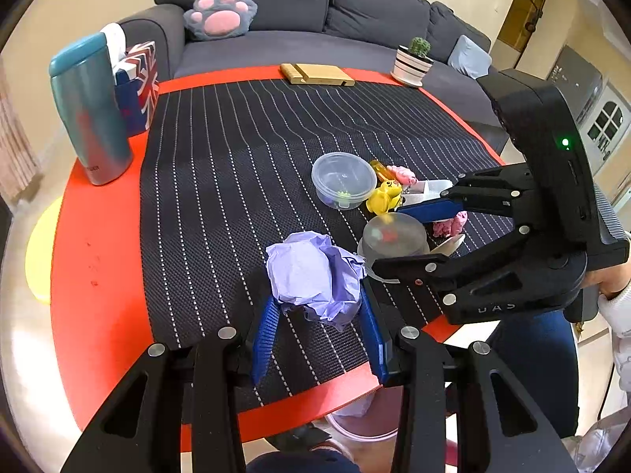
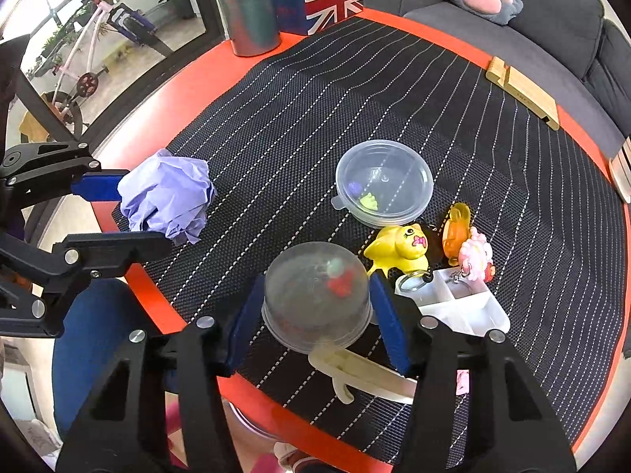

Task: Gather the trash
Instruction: 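Carry both items over the pink bin while the right tool opens, dropping the clear dome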

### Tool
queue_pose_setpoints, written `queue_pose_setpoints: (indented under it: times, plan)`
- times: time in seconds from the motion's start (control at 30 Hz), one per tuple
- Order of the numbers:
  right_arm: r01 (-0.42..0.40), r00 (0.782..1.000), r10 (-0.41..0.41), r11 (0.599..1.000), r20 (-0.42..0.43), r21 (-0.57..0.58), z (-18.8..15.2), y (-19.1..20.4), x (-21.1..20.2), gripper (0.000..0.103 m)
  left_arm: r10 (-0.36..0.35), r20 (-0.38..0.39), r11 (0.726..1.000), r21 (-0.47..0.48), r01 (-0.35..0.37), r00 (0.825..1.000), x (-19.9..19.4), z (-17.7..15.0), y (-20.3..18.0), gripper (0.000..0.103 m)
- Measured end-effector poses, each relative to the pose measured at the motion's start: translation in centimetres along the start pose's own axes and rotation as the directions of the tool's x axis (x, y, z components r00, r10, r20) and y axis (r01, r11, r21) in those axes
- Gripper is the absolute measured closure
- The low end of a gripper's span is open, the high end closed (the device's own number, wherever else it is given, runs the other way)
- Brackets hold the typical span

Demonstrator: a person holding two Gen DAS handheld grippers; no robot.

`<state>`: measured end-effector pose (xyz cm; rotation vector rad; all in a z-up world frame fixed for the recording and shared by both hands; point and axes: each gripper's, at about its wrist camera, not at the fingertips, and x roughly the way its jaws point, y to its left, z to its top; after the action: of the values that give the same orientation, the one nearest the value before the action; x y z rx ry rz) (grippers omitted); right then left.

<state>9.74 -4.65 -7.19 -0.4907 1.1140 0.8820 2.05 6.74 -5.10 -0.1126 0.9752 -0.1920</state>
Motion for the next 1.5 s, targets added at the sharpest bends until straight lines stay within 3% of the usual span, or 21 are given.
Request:
queue_pose_setpoints:
  times: [0.33, 0.63, 1.07, 1.5]
  plan:
    - [-0.008, 0.999, 0.007, 1.0, 0.052, 0.014, -0.2, 0.0, -1.8, 0.048, -0.004, 0.005, 1.0, 0.017, 0.004, 1.0, -0.3, 0.1, -0.8, 0.064]
    - [-0.004, 0.993, -0.001, 0.999, 0.114, 0.039, -2.6, -0.2, -5.9, 0.048, -0.017, 0.016, 0.998, 0.053, 0.016, 1.0, -1.3, -0.2, -2.7, 0.064]
    - [-0.04, 0.984, 0.029, 0.998, 0.174, 0.057, -8.8, 1.1, -10.4, 0.048, -0.057, 0.016, 0.992, 0.113, 0.055, 0.998, -2.4, -2.1, -6.7, 0.064]
    - [-0.112, 0.983, 0.101, 0.991, 0.15, 0.067, -14.0, 3.3, -10.2, 0.048, -0.07, 0.027, 0.99, 0.125, 0.066, 0.997, -3.6, -4.3, -8.7, 0.064]
